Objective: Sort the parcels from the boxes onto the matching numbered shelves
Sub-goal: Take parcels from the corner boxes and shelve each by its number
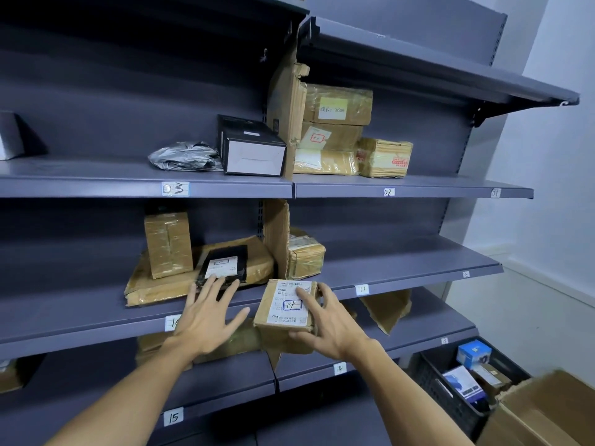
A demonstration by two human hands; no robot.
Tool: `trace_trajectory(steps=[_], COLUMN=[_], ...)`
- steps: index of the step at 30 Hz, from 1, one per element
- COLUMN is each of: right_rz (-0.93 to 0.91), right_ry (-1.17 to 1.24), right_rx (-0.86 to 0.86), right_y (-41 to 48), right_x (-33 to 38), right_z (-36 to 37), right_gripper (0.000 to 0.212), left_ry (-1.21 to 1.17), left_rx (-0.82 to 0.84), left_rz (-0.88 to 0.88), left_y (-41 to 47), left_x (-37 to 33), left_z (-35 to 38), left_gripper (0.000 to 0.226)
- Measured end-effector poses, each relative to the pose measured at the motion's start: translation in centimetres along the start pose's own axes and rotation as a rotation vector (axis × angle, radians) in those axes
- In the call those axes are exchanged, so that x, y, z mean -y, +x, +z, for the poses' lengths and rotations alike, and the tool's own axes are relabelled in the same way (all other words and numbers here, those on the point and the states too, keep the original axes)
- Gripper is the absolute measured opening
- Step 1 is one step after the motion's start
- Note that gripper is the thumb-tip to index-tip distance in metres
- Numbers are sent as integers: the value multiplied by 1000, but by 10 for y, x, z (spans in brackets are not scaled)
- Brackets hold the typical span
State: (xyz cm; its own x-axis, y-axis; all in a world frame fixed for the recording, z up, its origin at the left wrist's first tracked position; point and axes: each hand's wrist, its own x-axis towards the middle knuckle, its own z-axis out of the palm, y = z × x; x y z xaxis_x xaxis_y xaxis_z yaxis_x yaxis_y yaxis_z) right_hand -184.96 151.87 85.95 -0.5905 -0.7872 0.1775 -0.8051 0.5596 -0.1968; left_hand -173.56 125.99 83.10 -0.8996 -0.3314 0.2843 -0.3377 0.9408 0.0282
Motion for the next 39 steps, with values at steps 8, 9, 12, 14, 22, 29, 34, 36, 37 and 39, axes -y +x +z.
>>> trace_trajectory(steps=[8, 9, 12, 14, 22, 29, 34, 36, 37, 39], right_rz=[-84, -96, -126, -149, -240, -303, -343, -348, -356, -378], right_ry=[36, 55, 96, 115, 178, 168, 131, 120, 119, 128], right_rx=[-24, -16, 12, 20, 64, 107, 96, 84, 87, 100], right_y=[-14, -17, -26, -31, -42, -43, -39, -38, -38, -36], right_x=[-15, -17, -25, -29, -24, 18, 62, 82, 94, 118], right_z=[-11, -10, -4, -1, 11, 17, 22, 26, 28, 33], right_gripper=[91, 91, 92, 92, 90, 89, 91, 93, 92, 89], left_ry=[80, 94, 102, 91, 159, 162, 179, 170, 164, 155], left_rx=[7, 17, 37, 54, 82, 84, 72, 80, 81, 74], left_rz=[-72, -79, -98, -116, -204, -297, -321, -327, -333, -349], left_y=[-21, -26, -43, -55, -102, -145, -171, -183, -189, -202], left_x=[-31, -36, -49, -55, -54, -32, -3, 12, 21, 40], left_z=[-17, -17, -16, -16, -15, -31, -43, -48, -49, -51], left_gripper=[123, 123, 122, 119, 114, 123, 124, 123, 122, 121])
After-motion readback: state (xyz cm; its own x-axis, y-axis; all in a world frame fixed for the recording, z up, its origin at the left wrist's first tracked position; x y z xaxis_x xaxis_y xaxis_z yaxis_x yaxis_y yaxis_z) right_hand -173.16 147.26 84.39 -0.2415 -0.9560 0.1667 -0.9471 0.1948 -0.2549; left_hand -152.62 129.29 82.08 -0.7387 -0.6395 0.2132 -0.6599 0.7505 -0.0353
